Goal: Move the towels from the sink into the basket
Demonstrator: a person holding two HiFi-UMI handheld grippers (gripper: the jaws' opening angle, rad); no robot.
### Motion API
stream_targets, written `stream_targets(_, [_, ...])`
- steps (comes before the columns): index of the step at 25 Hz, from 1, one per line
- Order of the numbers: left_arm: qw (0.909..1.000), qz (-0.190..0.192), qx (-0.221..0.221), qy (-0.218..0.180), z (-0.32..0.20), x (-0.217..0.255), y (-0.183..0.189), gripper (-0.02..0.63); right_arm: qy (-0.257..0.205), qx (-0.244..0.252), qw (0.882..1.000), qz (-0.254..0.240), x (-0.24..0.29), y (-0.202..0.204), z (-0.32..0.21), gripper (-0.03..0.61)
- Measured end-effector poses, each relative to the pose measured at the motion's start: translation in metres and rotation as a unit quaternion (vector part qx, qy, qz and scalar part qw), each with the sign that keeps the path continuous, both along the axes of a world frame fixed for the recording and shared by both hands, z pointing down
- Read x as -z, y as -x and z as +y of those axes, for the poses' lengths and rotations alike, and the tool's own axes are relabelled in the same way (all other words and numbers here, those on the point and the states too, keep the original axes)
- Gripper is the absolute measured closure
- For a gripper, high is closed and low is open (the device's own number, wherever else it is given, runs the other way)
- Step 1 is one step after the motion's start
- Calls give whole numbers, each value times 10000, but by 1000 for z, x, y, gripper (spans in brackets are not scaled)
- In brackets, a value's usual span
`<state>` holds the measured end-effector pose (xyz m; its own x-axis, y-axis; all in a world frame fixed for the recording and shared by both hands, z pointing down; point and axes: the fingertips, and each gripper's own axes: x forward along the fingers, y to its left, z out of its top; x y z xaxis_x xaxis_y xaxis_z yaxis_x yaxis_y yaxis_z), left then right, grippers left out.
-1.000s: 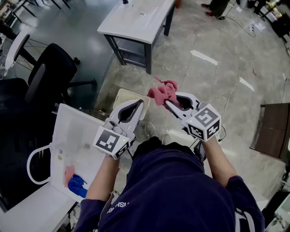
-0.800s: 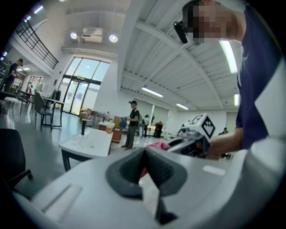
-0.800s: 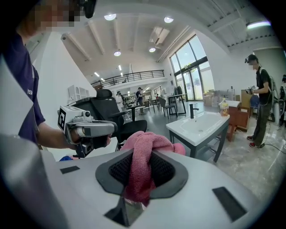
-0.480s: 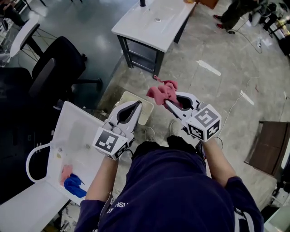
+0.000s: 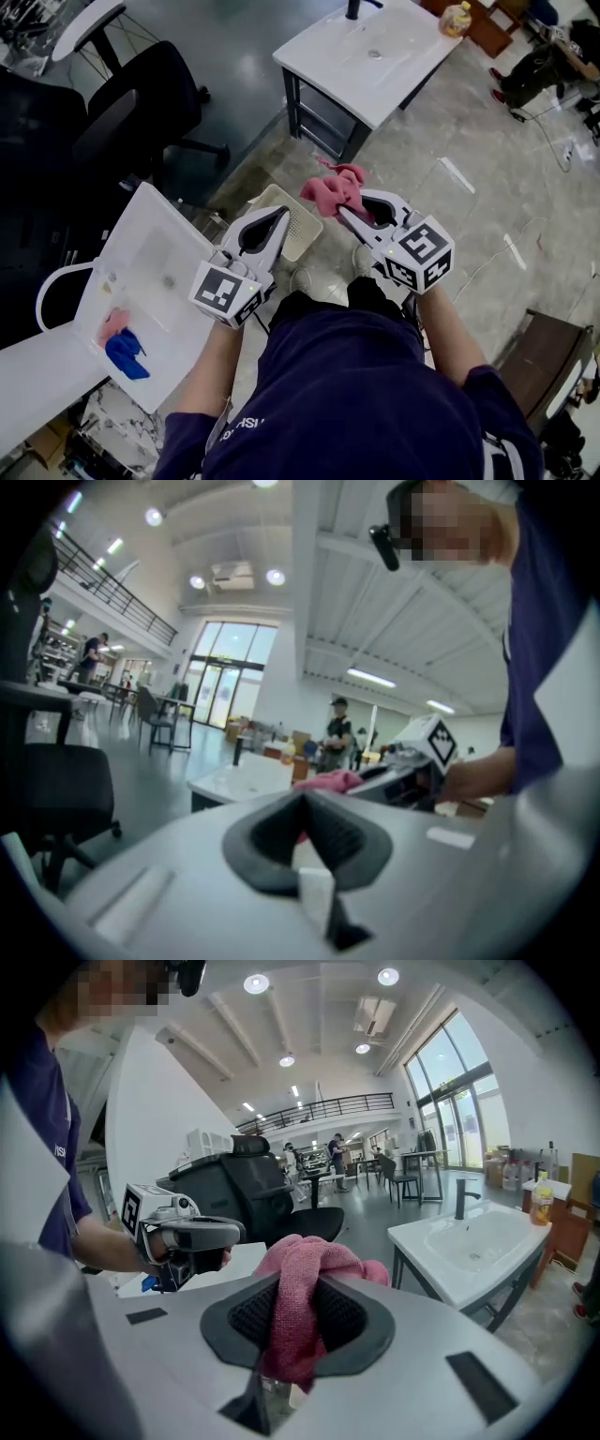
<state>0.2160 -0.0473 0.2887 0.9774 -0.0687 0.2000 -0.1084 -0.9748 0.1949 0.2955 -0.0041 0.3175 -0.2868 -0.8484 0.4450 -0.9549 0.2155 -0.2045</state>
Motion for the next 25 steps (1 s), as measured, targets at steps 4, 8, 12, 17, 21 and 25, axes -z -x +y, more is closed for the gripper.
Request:
stream_targets(4, [9984,-164,542,12,-2,-8,-16,613,25,499,9987,-86,-6,-23,-7,495])
stream_targets(8, [9927,-281,1176,10,0,-11,-34,612,62,1022,9945,-204,-14,-50,-7,495])
stream_targets(12, [9854,-334,1671,-27,8,-14,-42,612,87,1475,9887,-246,-21,-64,-8,495])
stream_targets(17, [9728,-465,2271,24,25,-22,-43,612,79,2037,9786,-284,-28,-73,-11,496])
stream_targets(21, [9610,-586,2701,28,33,-28,-38,612,129,2415,9696,-370,-40,-73,-15,495])
stream_targets(25, [9503,-629,3049,43,37,-39,-28,612,211,2747,9606,-376,-55,-62,-18,495])
